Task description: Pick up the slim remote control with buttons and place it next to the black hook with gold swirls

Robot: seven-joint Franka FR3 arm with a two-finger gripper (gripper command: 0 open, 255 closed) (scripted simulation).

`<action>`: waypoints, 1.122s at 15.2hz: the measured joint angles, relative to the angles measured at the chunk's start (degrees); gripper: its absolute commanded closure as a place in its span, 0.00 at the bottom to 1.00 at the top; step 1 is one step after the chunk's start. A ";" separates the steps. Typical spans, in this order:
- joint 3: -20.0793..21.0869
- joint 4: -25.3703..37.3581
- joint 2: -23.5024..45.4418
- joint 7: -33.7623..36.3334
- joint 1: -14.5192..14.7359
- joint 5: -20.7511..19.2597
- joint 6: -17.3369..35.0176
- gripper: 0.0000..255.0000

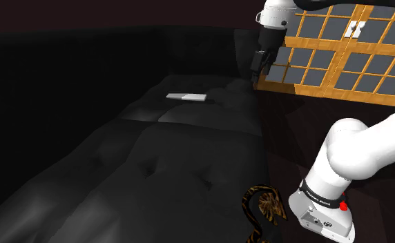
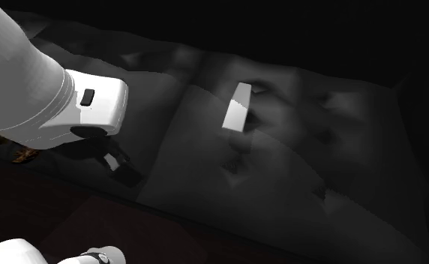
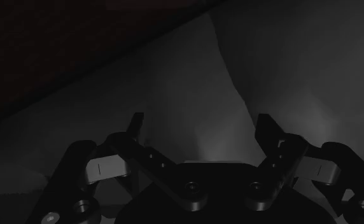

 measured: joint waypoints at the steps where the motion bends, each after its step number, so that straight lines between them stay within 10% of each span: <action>1: 0.00 0.00 0.00 0.00 0.00 0.00 0.00 0.00; 17: -6.22 18.56 33.74 -16.43 1.91 -0.14 11.60 0.00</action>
